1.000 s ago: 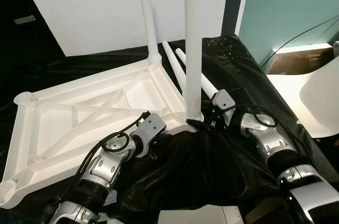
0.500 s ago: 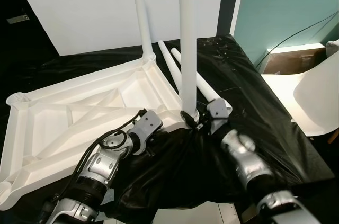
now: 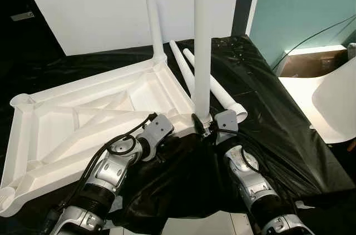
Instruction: Building children table
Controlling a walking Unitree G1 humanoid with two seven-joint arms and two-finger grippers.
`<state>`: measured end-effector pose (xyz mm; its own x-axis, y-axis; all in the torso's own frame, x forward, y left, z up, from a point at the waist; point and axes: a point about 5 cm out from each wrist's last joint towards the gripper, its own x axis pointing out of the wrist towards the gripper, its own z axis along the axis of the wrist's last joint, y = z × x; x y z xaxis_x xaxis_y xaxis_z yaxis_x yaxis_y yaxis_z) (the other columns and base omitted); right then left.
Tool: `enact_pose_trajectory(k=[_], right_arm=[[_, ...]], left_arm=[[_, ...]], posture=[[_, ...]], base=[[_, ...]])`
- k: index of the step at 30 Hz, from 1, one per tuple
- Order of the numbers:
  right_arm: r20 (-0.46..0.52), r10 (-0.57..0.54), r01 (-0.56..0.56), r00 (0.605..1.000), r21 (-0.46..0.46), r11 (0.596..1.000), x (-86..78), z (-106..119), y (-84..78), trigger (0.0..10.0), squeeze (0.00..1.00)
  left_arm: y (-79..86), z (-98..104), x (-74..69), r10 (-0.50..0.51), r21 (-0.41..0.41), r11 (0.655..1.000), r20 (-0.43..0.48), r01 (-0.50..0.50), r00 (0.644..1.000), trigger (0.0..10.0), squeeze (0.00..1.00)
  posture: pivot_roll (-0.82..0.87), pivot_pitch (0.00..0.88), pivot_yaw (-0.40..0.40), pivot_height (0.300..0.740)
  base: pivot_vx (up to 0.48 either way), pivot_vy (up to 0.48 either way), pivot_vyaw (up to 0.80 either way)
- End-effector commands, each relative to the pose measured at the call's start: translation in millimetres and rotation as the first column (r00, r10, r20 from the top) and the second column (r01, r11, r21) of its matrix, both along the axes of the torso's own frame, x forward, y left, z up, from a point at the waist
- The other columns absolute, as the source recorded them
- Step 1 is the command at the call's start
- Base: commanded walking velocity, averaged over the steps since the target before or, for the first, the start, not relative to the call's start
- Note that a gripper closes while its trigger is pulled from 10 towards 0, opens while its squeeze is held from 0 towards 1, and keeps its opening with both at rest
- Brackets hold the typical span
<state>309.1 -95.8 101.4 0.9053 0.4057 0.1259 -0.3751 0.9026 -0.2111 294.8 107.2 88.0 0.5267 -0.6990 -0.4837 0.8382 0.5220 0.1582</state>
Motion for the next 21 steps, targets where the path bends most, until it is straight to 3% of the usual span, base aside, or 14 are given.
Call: enact_pose_trajectory(k=[1, 2, 3, 4, 8, 11, 12, 13, 14, 16, 21], right_arm=[[-0.047, 0.066, -0.066, 0.997, 0.010, 0.998, 4.2, -1.2, -5.9, 10.0, 1.00], [-0.041, 0.108, -0.108, 0.993, 0.001, 0.994, 6.7, 2.7, -6.7, 10.0, 0.00], [-0.041, 0.108, -0.108, 0.993, 0.001, 0.994, 6.7, 2.7, -6.7, 10.0, 0.00], [-0.048, 0.204, -0.206, 0.978, -0.047, 0.977, 15.5, 10.1, -14.3, 10.0, 0.00], [-0.057, 0.232, -0.235, 0.971, -0.064, 0.970, 18.5, 12.1, -17.4, 10.0, 0.00], [-0.086, 0.316, -0.325, 0.945, -0.118, 0.939, 22.9, 15.7, -23.5, 9.8, 0.00], [-0.101, 0.345, -0.356, 0.933, -0.141, 0.924, 24.8, 16.9, -25.9, 2.7, 0.00], [-0.101, 0.345, -0.356, 0.933, -0.141, 0.924, 24.8, 16.9, -25.9, 2.7, 0.00], [-0.117, 0.370, -0.385, 0.922, -0.163, 0.908, 26.3, 17.6, -28.1, 0.0, 0.00], [-0.157, 0.391, -0.416, 0.907, -0.187, 0.890, 29.2, 17.0, -31.8, 0.0, 0.00], [-0.171, 0.391, -0.418, 0.904, -0.168, 0.893, 33.3, 19.4, -36.0, 0.0, 0.00]], left_arm=[[-1.3, -33.9, -20.6, -0.050, 0.052, 0.997, -0.166, 0.060, 0.985, 10.0, 0.00], [-2.4, -34.4, -21.0, -0.054, 0.050, 0.997, -0.168, 0.063, 0.984, 10.0, 0.00], [-2.4, -34.4, -21.0, -0.054, 0.050, 0.997, -0.168, 0.063, 0.984, 10.0, 0.00], [-6.0, -35.5, -22.0, -0.063, 0.045, 0.996, -0.171, 0.072, 0.983, 10.0, 0.00], [-7.2, -35.7, -22.1, -0.066, 0.043, 0.996, -0.172, 0.074, 0.983, 10.0, 0.00], [-9.5, -36.1, -21.9, -0.067, 0.040, 0.996, -0.172, 0.075, 0.983, 10.0, 0.00], [-9.8, -36.3, -21.8, -0.066, 0.039, 0.997, -0.171, 0.074, 0.983, 10.0, 0.00], [-9.8, -36.3, -21.8, -0.066, 0.039, 0.997, -0.171, 0.074, 0.983, 10.0, 0.00], [-9.8, -36.5, -21.9, -0.065, 0.038, 0.997, -0.170, 0.072, 0.983, 10.0, 0.00], [-9.4, -37.2, -23.4, -0.063, 0.036, 0.997, -0.171, 0.070, 0.983, 10.0, 0.00], [-8.3, -38.6, -26.3, -0.059, 0.034, 0.997, -0.176, 0.066, 0.983, 10.0, 0.00]], posture=[[-0.03, 0.000, 0.038, 0.740], [-0.03, 0.000, 0.038, 0.740], [-0.03, 0.000, 0.038, 0.740], [-0.04, 0.000, 0.036, 0.740], [-0.04, 0.000, 0.036, 0.740], [-0.04, 0.000, 0.029, 0.740], [-0.04, 0.000, 0.028, 0.740], [-0.04, 0.000, 0.028, 0.740], [-0.04, 0.000, 0.027, 0.740], [-0.03, 0.000, 0.022, 0.740], [-0.03, 0.000, 0.022, 0.740]], base=[[0.000, 0.000, 0.00], [0.000, 0.000, 0.00], [0.000, 0.000, 0.00], [0.000, 0.000, 0.00], [0.000, 0.000, 0.00], [0.000, 0.000, 0.00], [0.000, 0.000, 0.00], [0.000, 0.000, 0.00], [0.000, 0.000, 0.00], [0.000, 0.000, 0.00], [0.000, 0.000, 0.00]])
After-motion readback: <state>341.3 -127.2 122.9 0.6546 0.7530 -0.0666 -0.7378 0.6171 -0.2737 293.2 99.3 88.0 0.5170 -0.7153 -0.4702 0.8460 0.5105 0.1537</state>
